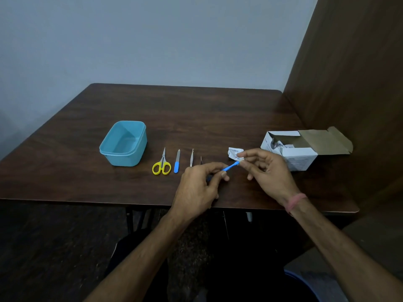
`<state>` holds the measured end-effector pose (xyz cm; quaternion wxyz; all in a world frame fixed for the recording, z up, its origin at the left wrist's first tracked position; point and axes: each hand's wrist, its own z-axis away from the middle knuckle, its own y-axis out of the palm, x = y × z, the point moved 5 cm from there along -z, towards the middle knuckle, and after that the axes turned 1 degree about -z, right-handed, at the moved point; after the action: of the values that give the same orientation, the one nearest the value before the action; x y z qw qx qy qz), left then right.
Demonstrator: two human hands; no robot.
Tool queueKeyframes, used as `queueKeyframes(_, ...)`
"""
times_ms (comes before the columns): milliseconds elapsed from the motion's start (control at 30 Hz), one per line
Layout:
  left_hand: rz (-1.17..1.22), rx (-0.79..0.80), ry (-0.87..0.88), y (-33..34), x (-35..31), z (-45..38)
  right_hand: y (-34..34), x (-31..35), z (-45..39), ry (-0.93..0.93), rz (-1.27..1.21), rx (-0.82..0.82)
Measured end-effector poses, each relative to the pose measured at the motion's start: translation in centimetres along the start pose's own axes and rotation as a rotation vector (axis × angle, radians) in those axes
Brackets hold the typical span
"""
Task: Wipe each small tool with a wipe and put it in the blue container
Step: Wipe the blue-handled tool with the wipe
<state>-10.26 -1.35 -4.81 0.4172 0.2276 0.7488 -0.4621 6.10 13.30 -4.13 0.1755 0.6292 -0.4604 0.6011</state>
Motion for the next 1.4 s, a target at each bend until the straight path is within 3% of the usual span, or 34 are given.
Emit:
queueKeyframes(633, 0.172, -0.100, -0.027, -0.1, 0.3, 0.0, 0.2, -0.1, 0.1, 0.014, -0.068, -0.006)
queueKeyframes(900, 0.240, -0.136, -0.075, -0.4, 0.2, 0.0, -0.7, -0.4, 0.2, 0.007, -0.130, -0.181)
queueKeyframes(1067, 0.248, -0.091, -0.102, -0.1, 0.4, -0.3, -0.6, 0.3, 0.6, -0.029, -0.052, -0.218)
queueKeyframes(1400, 0.227, -0.017, -0.096, 0.1, 0.2, -0.6, -0.4, 1.9, 1.6, -0.287, 0.297, -0.369)
